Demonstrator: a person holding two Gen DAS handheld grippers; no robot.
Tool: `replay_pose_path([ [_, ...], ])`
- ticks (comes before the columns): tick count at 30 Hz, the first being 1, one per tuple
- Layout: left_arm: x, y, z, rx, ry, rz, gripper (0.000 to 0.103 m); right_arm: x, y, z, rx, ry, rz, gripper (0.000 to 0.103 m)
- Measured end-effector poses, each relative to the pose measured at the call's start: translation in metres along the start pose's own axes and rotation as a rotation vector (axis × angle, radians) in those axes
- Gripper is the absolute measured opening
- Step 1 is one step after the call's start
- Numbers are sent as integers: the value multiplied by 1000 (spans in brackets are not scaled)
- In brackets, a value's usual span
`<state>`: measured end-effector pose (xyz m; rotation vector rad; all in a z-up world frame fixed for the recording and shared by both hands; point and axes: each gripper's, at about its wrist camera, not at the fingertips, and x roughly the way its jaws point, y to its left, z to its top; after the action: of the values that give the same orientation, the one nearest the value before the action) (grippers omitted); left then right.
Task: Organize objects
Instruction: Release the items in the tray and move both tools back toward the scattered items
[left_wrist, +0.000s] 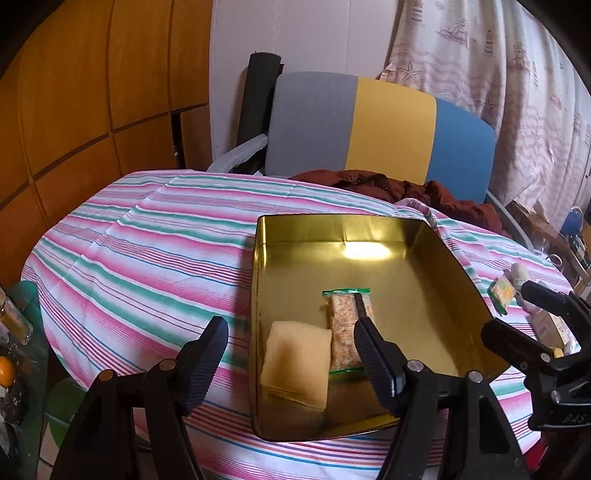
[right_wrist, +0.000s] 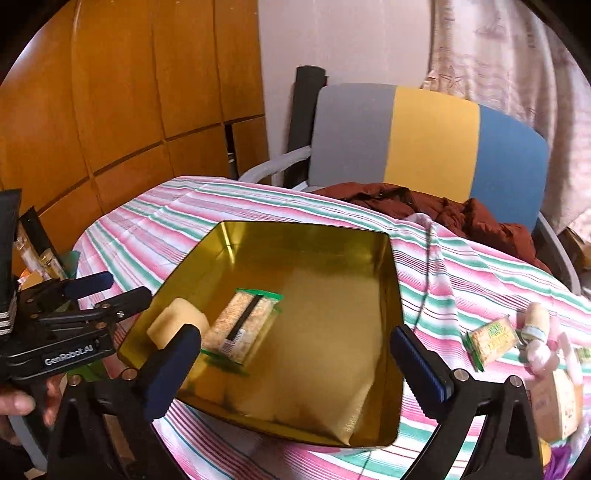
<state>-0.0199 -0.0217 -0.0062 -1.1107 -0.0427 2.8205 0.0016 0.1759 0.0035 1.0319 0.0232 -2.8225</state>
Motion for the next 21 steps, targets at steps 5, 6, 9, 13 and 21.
replay_pose_path([
  [5, -4, -9, -2, 21, -8, -4, 72, -7, -10, -6, 29, -23, -66, 103],
  [6, -4, -11, -2, 25, -9, -3, 72, -10, -12, -7, 30, -28, -69, 103],
  [9, -6, -18, -3, 48, -18, -8, 72, -15, -18, -11, 33, -23, -86, 103],
  [13, -6, -28, -4, 67, -10, -36, 72, -20, -33, -15, 70, -9, -102, 103],
  [21, -2, -48, -5, 102, 16, -111, 73, -34, -68, -25, 168, -10, -172, 103],
])
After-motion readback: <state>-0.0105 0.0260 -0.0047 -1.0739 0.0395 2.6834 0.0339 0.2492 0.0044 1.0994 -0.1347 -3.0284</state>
